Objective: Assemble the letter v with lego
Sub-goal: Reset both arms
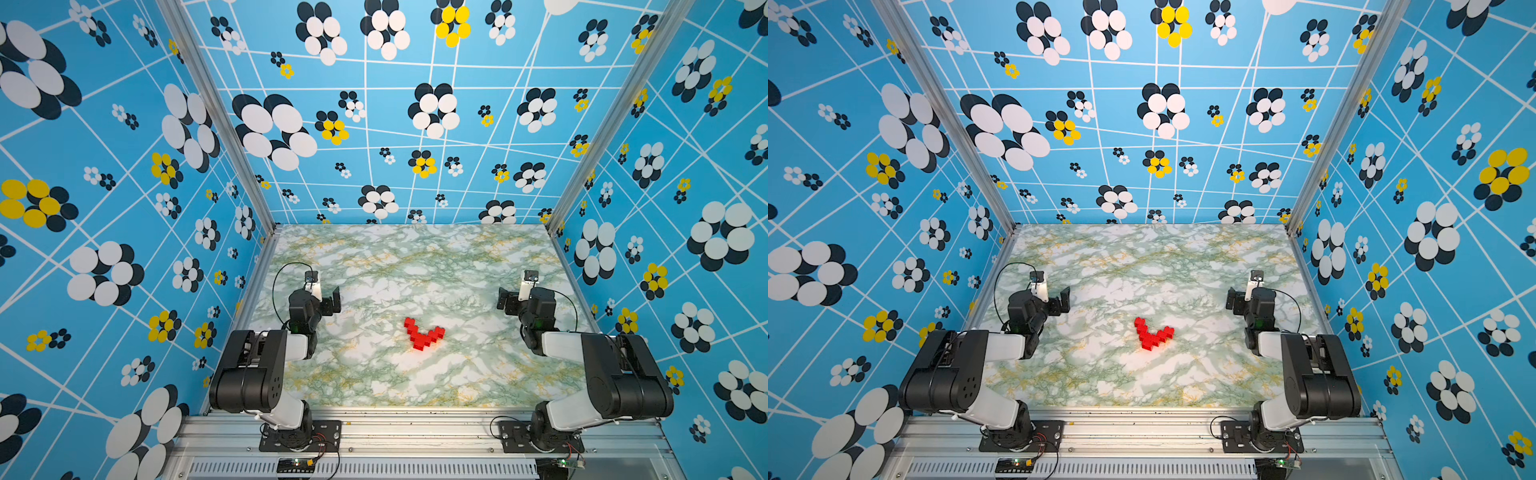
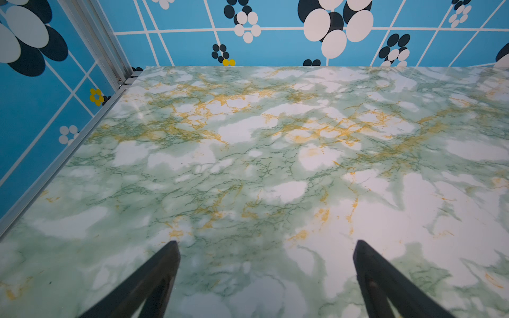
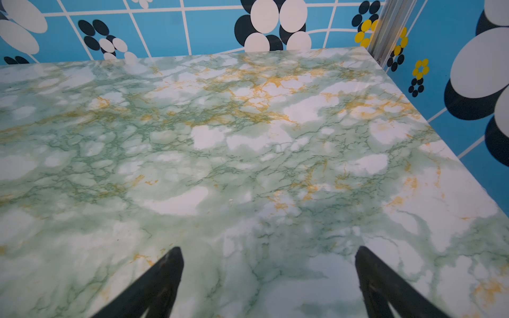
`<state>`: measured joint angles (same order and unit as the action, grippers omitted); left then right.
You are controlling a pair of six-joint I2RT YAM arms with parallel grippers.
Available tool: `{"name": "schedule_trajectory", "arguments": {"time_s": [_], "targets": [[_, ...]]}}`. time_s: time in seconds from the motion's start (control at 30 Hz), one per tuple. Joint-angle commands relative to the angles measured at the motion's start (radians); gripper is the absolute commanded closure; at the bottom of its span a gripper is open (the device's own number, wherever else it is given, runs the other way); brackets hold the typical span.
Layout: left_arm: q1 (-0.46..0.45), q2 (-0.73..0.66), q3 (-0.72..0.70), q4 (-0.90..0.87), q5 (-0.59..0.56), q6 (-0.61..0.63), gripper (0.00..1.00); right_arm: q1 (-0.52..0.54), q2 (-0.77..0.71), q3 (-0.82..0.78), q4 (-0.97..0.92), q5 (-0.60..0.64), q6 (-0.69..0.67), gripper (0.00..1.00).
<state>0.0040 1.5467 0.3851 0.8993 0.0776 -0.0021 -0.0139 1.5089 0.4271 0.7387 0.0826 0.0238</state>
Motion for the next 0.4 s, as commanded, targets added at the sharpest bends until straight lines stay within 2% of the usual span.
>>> {"name": "schedule_trajectory", "arguments": {"time_s": [0.0, 0.37], "targets": [[-0.006, 0.006, 0.000, 0.025, -0.011, 0.007, 0.00, -0.003, -0.001, -0.005, 0.030, -0.014, 0.016, 0.01], [-0.006, 0.006, -0.002, 0.025, -0.012, 0.007, 0.01, 0.024, 0.001, -0.001, 0.027, 0.041, 0.000, 0.01]]}}
